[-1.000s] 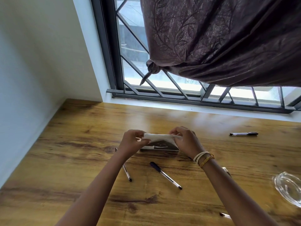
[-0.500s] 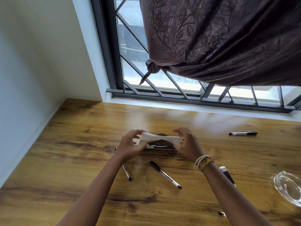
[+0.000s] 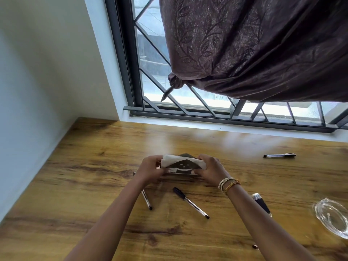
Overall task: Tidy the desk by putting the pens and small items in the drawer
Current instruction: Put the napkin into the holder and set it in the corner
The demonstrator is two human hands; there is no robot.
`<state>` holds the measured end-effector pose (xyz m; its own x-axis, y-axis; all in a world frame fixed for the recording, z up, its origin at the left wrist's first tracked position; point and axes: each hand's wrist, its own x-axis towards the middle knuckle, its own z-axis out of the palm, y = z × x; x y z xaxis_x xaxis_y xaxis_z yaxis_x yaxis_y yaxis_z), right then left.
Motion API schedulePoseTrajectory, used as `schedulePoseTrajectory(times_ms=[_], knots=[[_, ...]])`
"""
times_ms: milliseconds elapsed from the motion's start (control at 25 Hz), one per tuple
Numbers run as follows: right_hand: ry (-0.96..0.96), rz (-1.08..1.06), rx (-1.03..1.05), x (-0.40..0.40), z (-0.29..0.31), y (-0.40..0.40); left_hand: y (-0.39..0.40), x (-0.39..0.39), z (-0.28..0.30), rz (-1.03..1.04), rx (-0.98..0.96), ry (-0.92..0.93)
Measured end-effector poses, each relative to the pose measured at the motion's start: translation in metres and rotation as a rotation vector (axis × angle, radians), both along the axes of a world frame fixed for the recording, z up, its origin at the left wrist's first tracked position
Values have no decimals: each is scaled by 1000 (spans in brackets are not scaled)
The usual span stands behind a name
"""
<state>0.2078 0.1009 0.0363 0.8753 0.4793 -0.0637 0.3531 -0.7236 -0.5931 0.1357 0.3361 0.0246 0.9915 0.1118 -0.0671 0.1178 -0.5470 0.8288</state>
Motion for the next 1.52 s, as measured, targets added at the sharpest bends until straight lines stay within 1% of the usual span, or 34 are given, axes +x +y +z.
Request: schedulePoseTrajectory(times_ms=[80,160,240,320,360,480,560,640,680,720,840,920,1040,1120,1200,1280,1440,1520], knots=[[-6,2,39,-4,8,2,1,-8,4,38,-52,-37],[-13,-21,135,-8,18,9,1,-16,8,113,-92,-88],[4,-123,273,-12,24,20,3,-25,13,216,-108,-130],[54,-257,373,-15,27,35,5,-35,15,318,-76,-162],[112,-316,405,-18,27,43,4,-43,19,364,-52,-176],[405,-467,581,-26,24,73,3,-71,29,491,-36,-196],[510,-539,632,-34,20,93,5,-90,34,575,-40,-189],[633,-532,682,-42,13,117,10,-104,35,677,-57,-170],[699,-503,704,-48,12,130,14,-110,35,732,-60,-168],[724,-455,697,-54,10,143,19,-116,33,787,-59,-163],[585,-215,574,-71,13,184,45,-128,34,957,-70,-135],[576,-103,538,-82,17,212,71,-133,34,1052,-78,-115],[653,-76,518,-81,14,261,117,-132,30,1141,-87,-131],[620,-79,491,-73,10,291,149,-126,27,1154,-96,-134],[519,-101,424,-68,8,314,179,-117,26,1151,-72,-141],[374,-94,308,-63,1,333,206,-105,25,1167,-49,-144],[200,-19,183,-54,-24,348,242,-82,15,1233,-77,-120],[64,63,136,-53,-36,343,250,-73,5,1262,-87,-138]])
